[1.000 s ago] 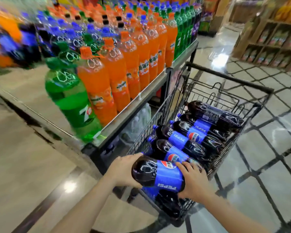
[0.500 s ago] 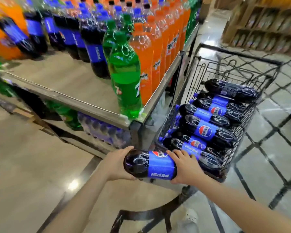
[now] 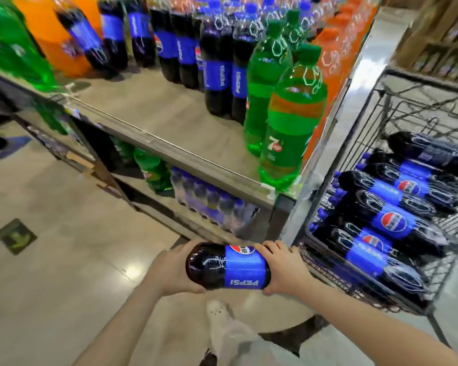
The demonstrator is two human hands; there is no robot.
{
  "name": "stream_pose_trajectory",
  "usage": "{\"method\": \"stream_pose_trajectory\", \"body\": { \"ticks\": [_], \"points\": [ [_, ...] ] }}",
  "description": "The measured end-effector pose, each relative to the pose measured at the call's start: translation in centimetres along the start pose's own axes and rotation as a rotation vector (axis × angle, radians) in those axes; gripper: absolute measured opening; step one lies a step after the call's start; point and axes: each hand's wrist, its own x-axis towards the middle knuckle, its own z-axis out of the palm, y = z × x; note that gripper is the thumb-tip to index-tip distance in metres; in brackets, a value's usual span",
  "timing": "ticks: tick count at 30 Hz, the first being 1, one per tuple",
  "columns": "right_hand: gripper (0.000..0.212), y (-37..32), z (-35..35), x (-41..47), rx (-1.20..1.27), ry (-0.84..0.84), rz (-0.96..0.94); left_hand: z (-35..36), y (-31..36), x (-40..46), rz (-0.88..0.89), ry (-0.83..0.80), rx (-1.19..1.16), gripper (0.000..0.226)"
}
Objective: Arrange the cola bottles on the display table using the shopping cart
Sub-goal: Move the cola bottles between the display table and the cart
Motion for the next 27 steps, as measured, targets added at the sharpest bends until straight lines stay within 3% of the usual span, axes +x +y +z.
{"method": "stream_pose_trajectory", "body": {
  "ticks": [17, 27],
  "points": [
    [0.107, -10.9, -1.5, 20.7, 0.147, -0.107, 0.02, -10.8, -18.5, 8.8, -0.076, -0.07, 0.131, 0.11],
    [0.107, -17.0, -3.8, 27.5, 0.167, -0.092, 0.119, -17.3, -26.5, 12.9, 0.046, -0.109, 0.147, 0.104]
  ]
}}
